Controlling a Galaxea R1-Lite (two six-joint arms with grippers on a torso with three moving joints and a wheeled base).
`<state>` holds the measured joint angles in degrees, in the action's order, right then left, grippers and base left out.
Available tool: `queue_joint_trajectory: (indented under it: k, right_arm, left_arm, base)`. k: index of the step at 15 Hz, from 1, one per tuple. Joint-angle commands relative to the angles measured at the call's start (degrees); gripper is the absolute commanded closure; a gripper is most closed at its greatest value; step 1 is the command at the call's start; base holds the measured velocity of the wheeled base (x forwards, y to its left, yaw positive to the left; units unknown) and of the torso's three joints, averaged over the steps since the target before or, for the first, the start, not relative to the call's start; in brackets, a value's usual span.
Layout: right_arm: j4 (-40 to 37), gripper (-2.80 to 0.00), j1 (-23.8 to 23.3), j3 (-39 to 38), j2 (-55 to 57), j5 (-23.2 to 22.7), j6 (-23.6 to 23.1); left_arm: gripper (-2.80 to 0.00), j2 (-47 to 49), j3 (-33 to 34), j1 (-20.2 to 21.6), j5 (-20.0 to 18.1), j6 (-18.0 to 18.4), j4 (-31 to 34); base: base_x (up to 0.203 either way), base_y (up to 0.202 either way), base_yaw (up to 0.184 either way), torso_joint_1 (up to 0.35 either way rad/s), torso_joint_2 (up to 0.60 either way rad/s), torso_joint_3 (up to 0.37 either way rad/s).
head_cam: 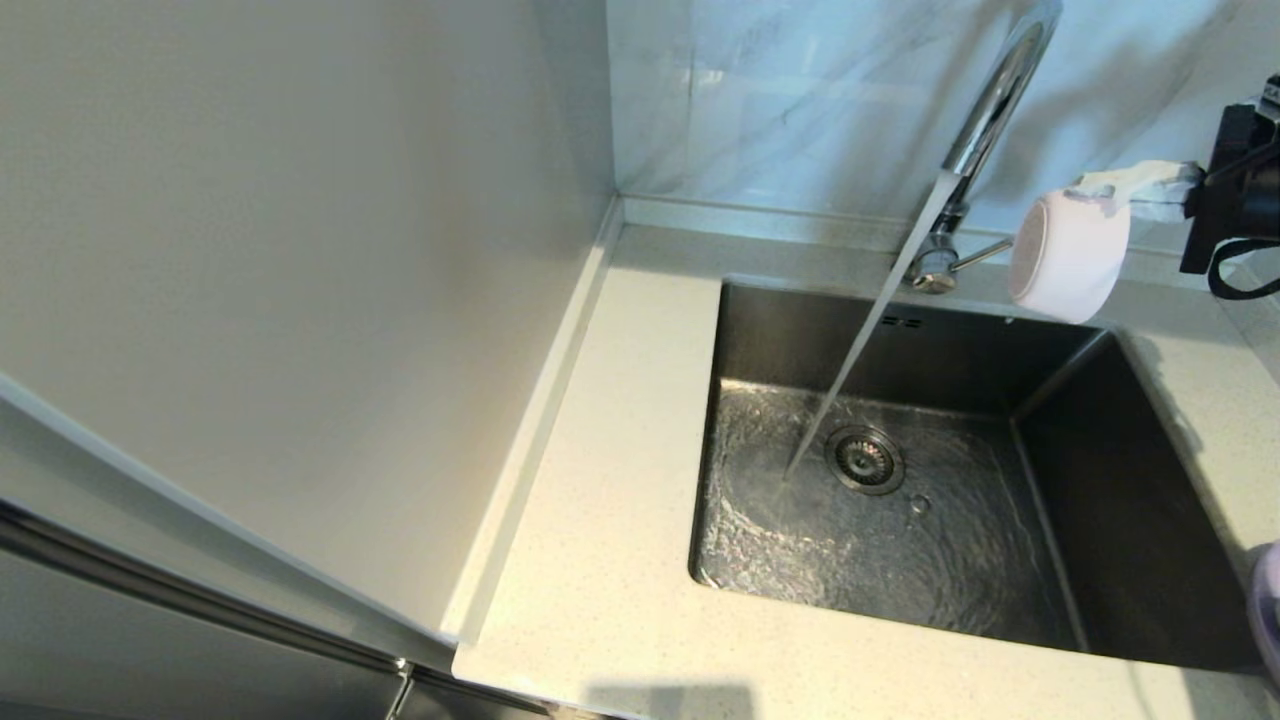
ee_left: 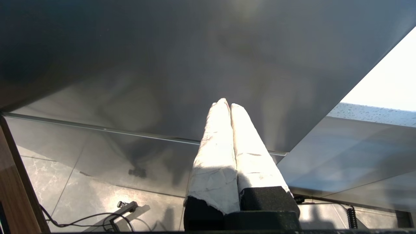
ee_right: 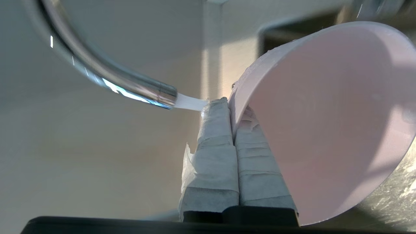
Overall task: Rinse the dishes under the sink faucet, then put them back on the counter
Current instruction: Place the bowl on the table
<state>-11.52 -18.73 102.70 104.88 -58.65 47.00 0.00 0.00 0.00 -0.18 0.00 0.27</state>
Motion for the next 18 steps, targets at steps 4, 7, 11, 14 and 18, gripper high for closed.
queue_joint_trajectory:
  k: [4,7,11,14,18]
  right_arm:
    - [-8.4,0.0,-1.5,-3.0,-2.5,9.0,-54.2]
    - [-13.3,0.0,-2.4,-10.1,-1.5,20.3,-77.0]
    - [-14.1,0.0,-6.6,-8.6,1.8,30.2,-84.8]
    - [-14.1,0.0,-8.6,-6.4,3.9,33.5,-85.5]
    - [-14.2,0.0,-10.6,-5.8,5.5,36.6,-85.5]
  left_arm:
    - [0.0,0.0,0.0,0.0,-0.1,0.0,0.0]
    - [0.0,0.0,0.0,0.0,0.0,0.0,0.0]
    - [0.0,0.0,0.0,0.0,0.0,0.0,0.0]
    - [0.0,0.0,0.0,0.0,0.0,0.0,0.0]
    - [0.0,0.0,0.0,0.0,-0.1,0.0,0.0]
  base:
    - [0.0,0.0,0.0,0.0,0.0,0.0]
    - [0.0,0.0,0.0,0.0,0.0,0.0]
    - [0.0,0.0,0.0,0.0,0.0,0.0]
    - [0.0,0.0,0.0,0.0,0.0,0.0]
    - [0.0,0.0,0.0,0.0,0.0,0.0]
